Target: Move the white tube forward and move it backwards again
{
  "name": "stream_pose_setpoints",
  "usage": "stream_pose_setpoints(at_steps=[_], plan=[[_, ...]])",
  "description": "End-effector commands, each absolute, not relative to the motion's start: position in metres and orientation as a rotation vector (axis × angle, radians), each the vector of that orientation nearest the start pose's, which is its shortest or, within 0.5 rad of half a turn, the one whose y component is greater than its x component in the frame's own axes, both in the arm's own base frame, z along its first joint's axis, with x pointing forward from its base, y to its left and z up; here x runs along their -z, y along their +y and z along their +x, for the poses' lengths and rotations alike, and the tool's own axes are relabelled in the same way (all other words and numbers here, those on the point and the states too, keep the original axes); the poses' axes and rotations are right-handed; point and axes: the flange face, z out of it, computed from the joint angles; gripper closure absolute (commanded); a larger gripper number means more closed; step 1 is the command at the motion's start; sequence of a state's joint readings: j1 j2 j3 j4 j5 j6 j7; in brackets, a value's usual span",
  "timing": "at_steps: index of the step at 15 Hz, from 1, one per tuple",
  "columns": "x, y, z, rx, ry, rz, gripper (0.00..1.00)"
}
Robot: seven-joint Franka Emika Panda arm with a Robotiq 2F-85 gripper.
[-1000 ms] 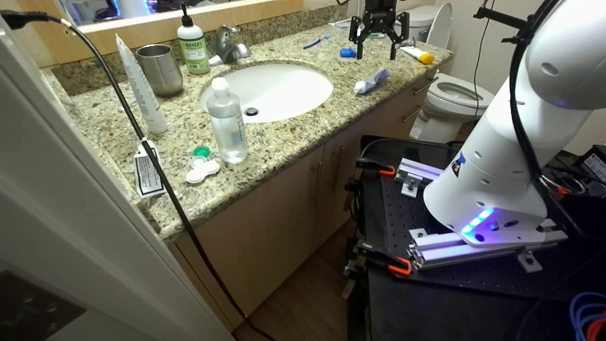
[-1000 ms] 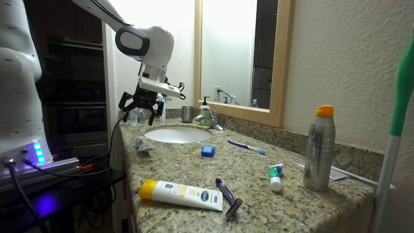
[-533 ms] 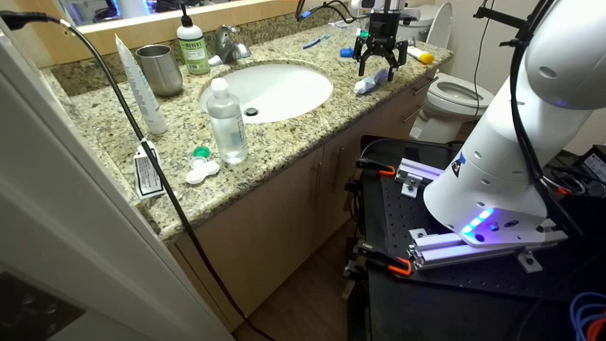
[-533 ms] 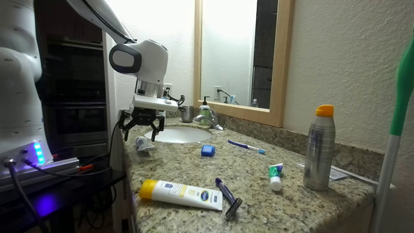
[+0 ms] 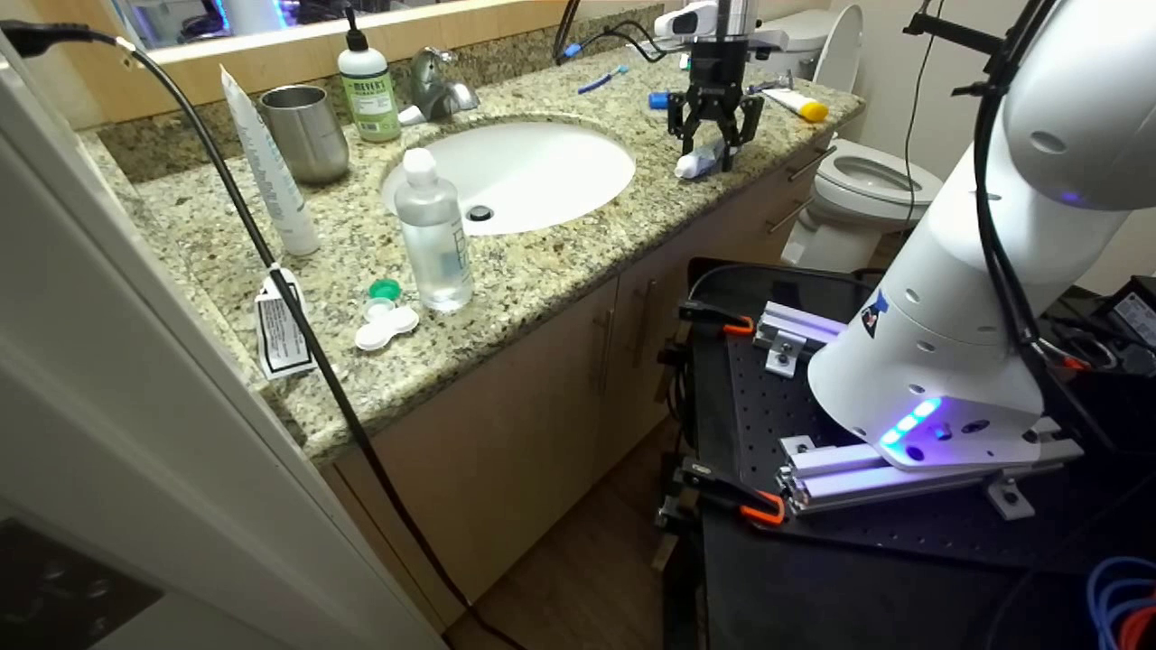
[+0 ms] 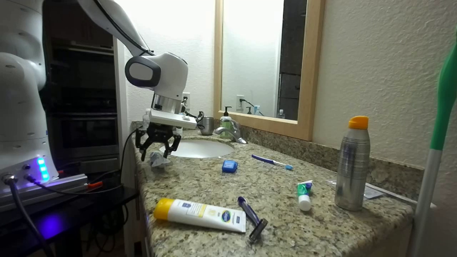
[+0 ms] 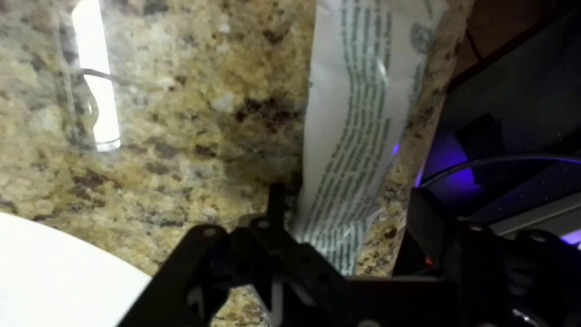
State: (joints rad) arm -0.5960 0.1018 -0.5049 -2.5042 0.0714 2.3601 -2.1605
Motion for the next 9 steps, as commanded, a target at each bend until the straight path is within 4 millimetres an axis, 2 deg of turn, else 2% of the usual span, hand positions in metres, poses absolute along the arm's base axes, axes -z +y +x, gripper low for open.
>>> stream_pose_setpoints(at_steps=[1,5,9], plan=[[-0.218,-0.395,0.208,-0.008,-1.394,-2.579,0.61],[-0.22,-0.404,0.211,0.01,-1.392,-2.624,0.88],[-0.224,-0.416,0.222,0.036,-1.308,-2.671,0.96]])
